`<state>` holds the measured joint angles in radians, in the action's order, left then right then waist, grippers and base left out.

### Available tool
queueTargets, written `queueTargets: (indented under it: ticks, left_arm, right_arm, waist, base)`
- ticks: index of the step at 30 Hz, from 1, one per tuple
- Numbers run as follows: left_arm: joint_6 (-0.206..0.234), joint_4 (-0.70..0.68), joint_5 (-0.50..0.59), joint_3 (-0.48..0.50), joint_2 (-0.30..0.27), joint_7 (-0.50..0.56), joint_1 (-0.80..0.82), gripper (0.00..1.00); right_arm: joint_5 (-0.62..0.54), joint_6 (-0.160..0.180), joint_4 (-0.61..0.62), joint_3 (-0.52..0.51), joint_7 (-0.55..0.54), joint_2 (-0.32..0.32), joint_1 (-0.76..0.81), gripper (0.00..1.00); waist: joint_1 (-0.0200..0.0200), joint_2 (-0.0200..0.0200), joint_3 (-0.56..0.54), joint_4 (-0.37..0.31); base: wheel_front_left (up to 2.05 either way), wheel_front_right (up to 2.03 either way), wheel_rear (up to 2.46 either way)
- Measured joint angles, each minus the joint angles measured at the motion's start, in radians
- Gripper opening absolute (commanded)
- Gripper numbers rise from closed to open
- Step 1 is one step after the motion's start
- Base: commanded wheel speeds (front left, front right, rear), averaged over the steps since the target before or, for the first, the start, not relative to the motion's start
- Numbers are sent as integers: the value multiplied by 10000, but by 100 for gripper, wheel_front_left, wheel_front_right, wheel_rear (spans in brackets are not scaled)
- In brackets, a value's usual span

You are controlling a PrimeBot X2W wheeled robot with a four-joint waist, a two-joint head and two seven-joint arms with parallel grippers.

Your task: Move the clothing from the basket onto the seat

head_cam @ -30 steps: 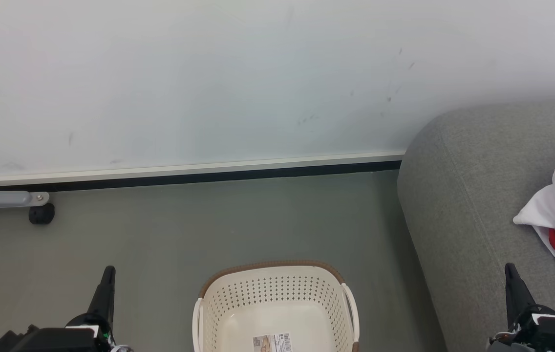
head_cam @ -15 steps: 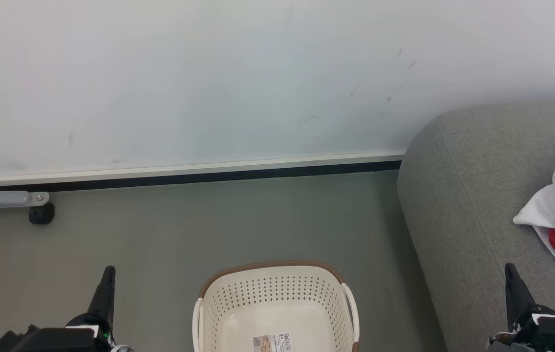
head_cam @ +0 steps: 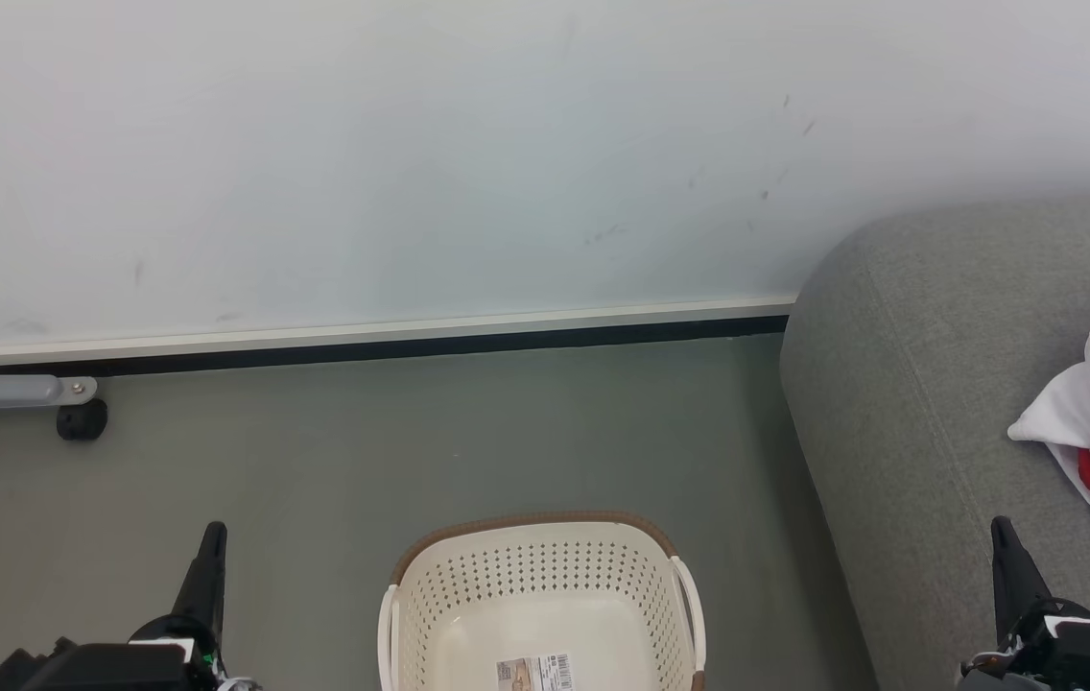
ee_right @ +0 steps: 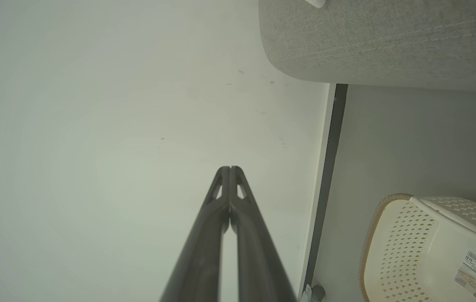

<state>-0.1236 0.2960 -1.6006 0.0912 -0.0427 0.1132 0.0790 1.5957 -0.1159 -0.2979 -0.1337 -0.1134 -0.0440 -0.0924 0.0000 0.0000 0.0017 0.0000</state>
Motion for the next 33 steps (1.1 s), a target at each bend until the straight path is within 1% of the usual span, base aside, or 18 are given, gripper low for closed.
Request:
queueTargets:
  ticks: [33]
  left_arm:
    - [0, 2, 0, 0, 0, 0, 2, 0]
  right_arm:
    - [0, -33, -4, 0, 0, 2, 0, 0]
  waist:
    - [0, 0, 0, 0]
  base:
    - [0, 0, 0]
